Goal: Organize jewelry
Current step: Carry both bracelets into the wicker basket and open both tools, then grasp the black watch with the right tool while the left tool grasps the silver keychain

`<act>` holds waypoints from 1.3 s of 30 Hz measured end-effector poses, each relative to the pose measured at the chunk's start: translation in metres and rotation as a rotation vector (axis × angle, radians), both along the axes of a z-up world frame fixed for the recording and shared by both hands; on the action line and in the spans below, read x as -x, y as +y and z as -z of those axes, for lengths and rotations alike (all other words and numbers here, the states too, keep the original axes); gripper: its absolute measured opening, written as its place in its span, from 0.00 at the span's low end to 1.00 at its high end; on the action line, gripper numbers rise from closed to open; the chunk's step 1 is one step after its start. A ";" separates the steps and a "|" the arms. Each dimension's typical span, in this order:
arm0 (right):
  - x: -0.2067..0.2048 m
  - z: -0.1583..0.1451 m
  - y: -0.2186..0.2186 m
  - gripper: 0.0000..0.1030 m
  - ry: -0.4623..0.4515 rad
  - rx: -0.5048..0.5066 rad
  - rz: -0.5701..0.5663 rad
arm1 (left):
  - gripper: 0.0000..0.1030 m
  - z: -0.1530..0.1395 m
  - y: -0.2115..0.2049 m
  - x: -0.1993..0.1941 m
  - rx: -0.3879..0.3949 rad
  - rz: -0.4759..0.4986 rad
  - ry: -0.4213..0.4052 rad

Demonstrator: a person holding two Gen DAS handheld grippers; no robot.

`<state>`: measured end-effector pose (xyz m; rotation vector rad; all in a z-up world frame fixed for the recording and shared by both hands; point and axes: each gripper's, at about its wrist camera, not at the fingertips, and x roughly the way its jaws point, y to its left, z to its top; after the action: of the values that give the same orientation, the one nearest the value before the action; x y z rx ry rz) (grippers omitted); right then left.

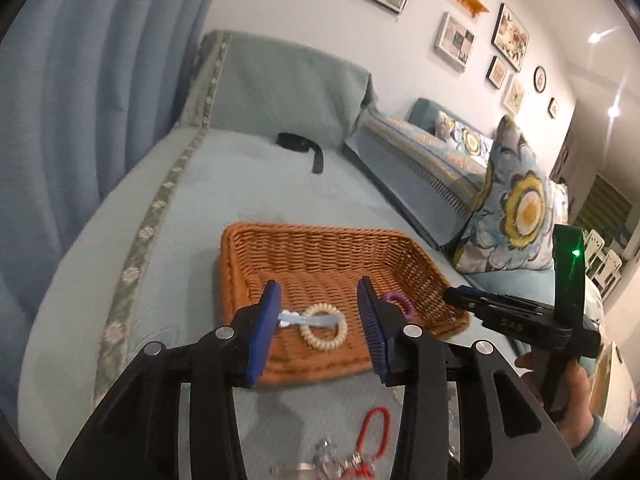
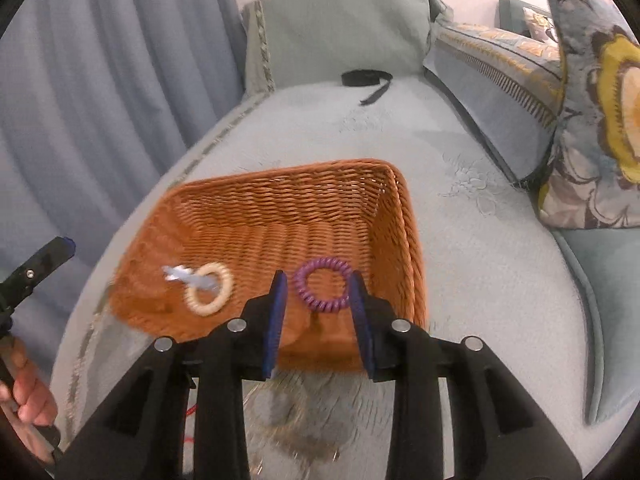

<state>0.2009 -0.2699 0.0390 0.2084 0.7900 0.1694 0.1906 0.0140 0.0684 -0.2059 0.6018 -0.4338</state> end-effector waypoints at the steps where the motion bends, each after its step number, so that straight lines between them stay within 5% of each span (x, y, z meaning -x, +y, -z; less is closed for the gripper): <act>1: 0.009 -0.004 -0.001 0.28 -0.010 -0.006 -0.005 | 0.42 -0.002 0.003 0.008 0.009 0.001 -0.007; 5: 0.055 -0.019 -0.006 0.44 -0.063 -0.027 -0.018 | 0.44 -0.010 0.011 0.051 0.029 -0.003 -0.032; 15: 0.154 -0.017 0.000 0.45 -0.159 -0.040 -0.040 | 0.44 0.010 0.025 0.132 0.076 -0.004 -0.031; 28: 0.151 0.061 -0.009 0.45 -0.034 -0.070 -0.018 | 0.44 0.087 0.026 0.119 0.030 0.023 0.134; 34: 0.159 0.060 0.014 0.44 -0.015 -0.078 -0.109 | 0.42 0.103 0.011 0.116 0.026 0.062 0.168; 39: 0.154 0.062 0.040 0.32 0.022 -0.046 -0.152 | 0.42 0.103 0.002 0.117 -0.001 0.060 0.161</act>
<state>0.0467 -0.2299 -0.0234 0.1934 0.8247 0.3295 0.0733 0.0155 -0.0345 -0.2235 0.7675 -0.4779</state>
